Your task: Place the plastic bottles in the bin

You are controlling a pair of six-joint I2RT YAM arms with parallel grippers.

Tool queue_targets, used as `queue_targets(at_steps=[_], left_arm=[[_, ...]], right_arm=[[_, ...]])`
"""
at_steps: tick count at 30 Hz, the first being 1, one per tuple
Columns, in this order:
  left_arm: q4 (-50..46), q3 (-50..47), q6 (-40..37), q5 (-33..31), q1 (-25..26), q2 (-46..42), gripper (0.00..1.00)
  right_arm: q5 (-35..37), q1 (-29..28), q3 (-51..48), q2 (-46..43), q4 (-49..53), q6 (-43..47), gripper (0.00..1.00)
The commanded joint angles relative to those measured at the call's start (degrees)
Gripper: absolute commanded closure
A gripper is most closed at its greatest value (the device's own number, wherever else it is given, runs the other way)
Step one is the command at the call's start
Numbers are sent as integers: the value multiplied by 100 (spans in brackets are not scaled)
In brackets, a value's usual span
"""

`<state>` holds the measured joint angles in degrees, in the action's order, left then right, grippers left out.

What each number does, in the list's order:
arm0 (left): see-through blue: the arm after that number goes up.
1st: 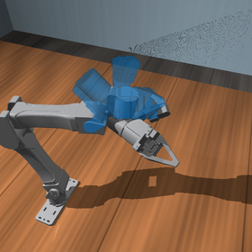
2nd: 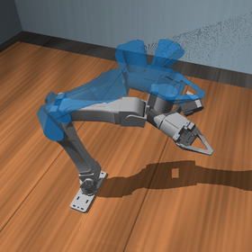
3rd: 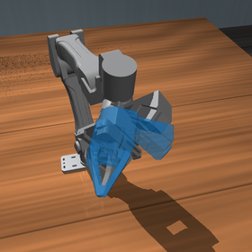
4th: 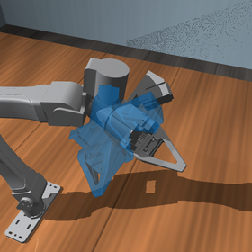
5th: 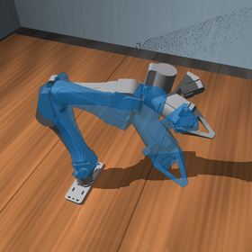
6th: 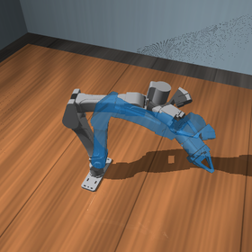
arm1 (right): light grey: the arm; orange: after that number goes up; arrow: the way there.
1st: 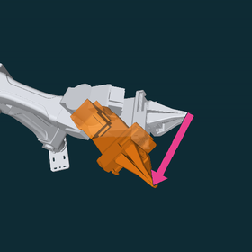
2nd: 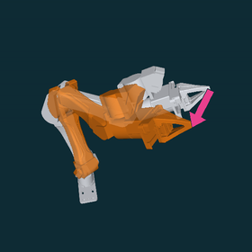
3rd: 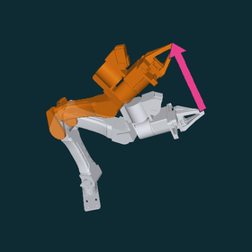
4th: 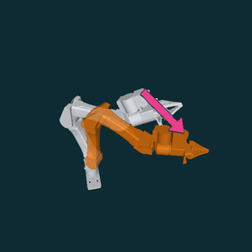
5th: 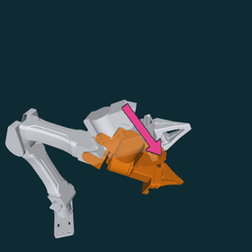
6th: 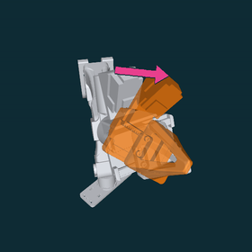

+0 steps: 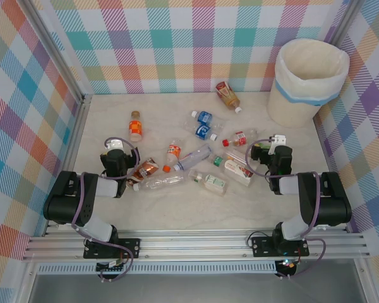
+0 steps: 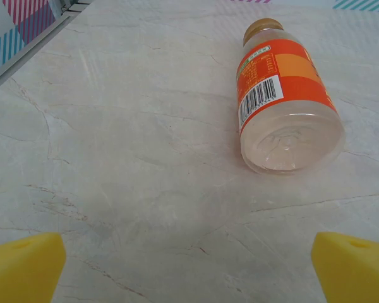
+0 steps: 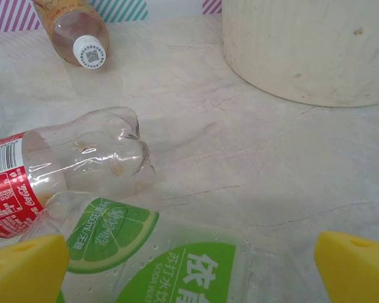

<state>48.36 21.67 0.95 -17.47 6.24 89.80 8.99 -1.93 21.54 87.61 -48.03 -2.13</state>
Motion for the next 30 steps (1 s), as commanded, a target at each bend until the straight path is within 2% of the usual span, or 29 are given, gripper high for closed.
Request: queue_targets(at_steps=[1,21,23,25,30], left_arm=[[133,65,-59,31,-2,-15,0],[139,57,-51,42,-11,-17,0],[135,48,-69,57,-9,-57,0],[-58,55,-87,127,-11,-273,0],[-1302,190,92,-35,-8,-1354,0]], right_arm=[[5,20,43,28,-241,-60,0],[-2,18,35,28,-262,-64,0],[-265,15,1,-25,-292,37,0],[-669,-12,-5,-224,-139,239,0],[-994,-53,52,-1396,1002,319,0]])
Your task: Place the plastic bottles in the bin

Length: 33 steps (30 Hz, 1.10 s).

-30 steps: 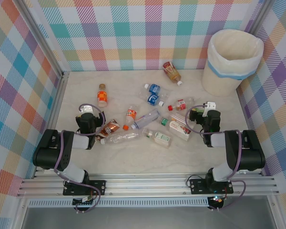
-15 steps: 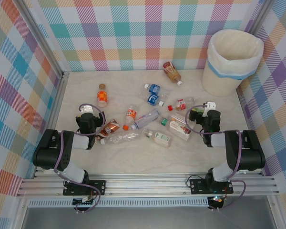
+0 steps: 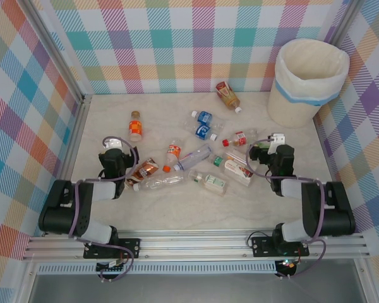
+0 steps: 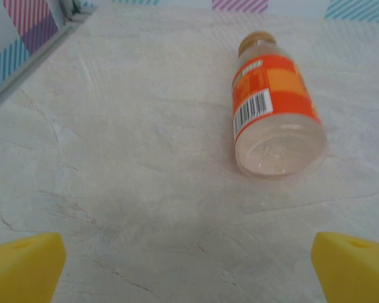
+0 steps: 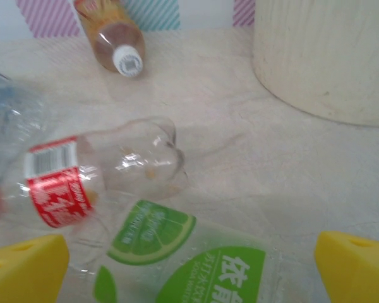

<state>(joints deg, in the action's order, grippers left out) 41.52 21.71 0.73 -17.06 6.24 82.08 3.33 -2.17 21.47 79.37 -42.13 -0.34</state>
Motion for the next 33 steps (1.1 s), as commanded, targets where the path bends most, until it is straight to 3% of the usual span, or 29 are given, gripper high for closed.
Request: queue_targets(at_steps=[1,6,12,15,19,29,33], left_arm=[[-1019,256,319,-217,-7,-825,0],[-3121,834,1463,-411,26,-1740,0],[-5263,1385,3227,450,34,-2542,0],[-5366,1298,3585,1169,25,-2759,0],[-5683,1370,3784,1585,26,-2718,0],[-6087,1423,3860,1722,25,-2434,0],[-6194,1432,3793,1642,20,-2461,0]], right_arm=[[-584,-22,72,-854,697,104,0],[-1436,-43,449,-1798,2277,-184,0],[-1819,-133,1180,-1955,4310,-1628,0],[-2024,-156,1403,-1797,5168,-2348,0],[-2486,-466,1601,-1496,5828,-2147,0],[-1072,-1711,2411,-208,6468,-1087,0],[-826,-2047,2757,330,6839,-810,2]])
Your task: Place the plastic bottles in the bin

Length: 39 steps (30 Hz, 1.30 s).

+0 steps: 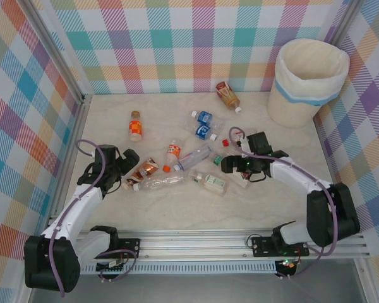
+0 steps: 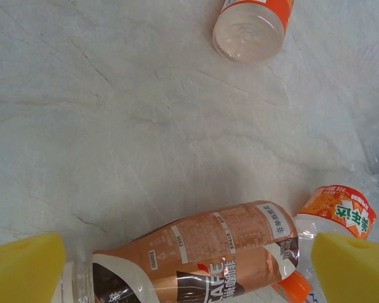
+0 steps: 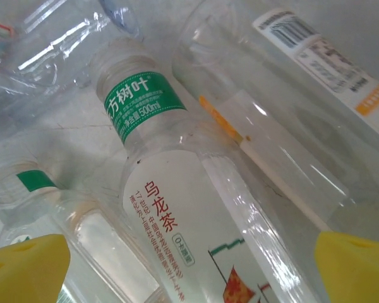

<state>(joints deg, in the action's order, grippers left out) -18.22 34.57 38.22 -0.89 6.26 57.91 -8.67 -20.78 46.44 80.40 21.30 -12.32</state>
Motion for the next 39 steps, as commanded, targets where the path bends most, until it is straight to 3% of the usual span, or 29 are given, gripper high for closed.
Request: queue_targets(at_steps=[1,3,7,11,14,19,24,31,35,39], left_arm=[[-284,149,37,-23,21,-35,0],[-377,144,32,-108,24,-28,0],[-424,144,52,-162,24,12,0],[-379,163,64,-81,24,31,0],[-480,253,30,16,24,124,0],[-921,479,-28,-107,24,243,0],[-944,498,82,-187,20,132,0],[-458,451,450,441,23,181,0],[-475,505,517,599,18,205,0],[-515,425,615,572,23,111,0]], right_arm=[[516,-306,326,330,576,403,2],[930,-497,463,506,721,344,3],[1644,-629,813,979,1070,-48,15],[1626,-672,1043,1464,1154,-187,31],[1677,-700,1176,1585,1119,-329,36],[1686,-709,1302,1047,986,-166,44],[1773,-650,1383,46,342,286,46],[1243,360,2359,-485,-1331,537,50],[545,1259,3522,-28,-1782,188,54],[848,1682,4659,718,-1782,347,53]])
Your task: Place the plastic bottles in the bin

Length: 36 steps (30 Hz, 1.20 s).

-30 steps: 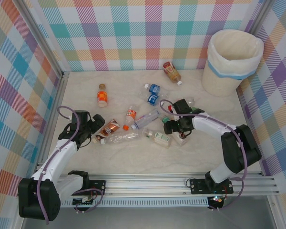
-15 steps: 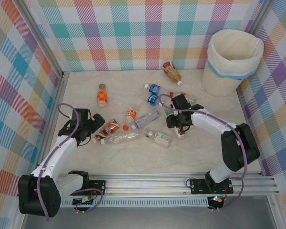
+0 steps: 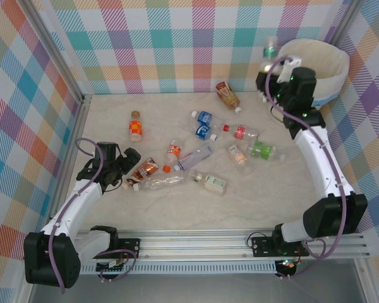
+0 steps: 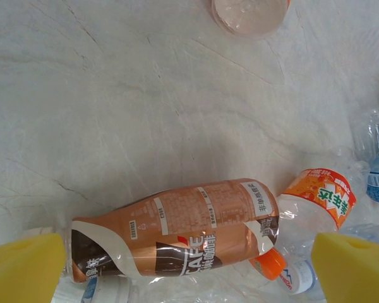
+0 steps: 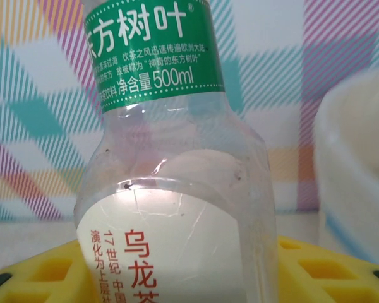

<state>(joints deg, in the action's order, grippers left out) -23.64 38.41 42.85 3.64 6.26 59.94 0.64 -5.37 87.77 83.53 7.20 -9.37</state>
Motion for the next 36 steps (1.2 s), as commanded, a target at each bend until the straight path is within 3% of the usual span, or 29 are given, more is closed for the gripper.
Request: queue_targets(at_steps=[1,11,16,20,23,31,36], left_arm=[[25,13,186,151,22,-113,0],[-83,-196,470,560,10,-505,0],[-282,-242,912,842,-6,-646,0],[39,-473,1393,1210,5,-778,0],[268,-657,1585,1359,6,-820,0],[237,-704,1508,1359,1,-730,0],[276,-763,1524,1328,5,-631,0]], right_arm=[[143,231,786,610,-407,91,52],[1487,970,3171,2577,-213,454,48],[1759,747,3794,3045,-77,1325,47],[2521,433,3695,3217,-454,2328,45],[2849,374,3476,3279,-612,2378,42],[2945,558,3645,3658,-120,1868,36],[2287,686,4169,3797,773,1234,31]])
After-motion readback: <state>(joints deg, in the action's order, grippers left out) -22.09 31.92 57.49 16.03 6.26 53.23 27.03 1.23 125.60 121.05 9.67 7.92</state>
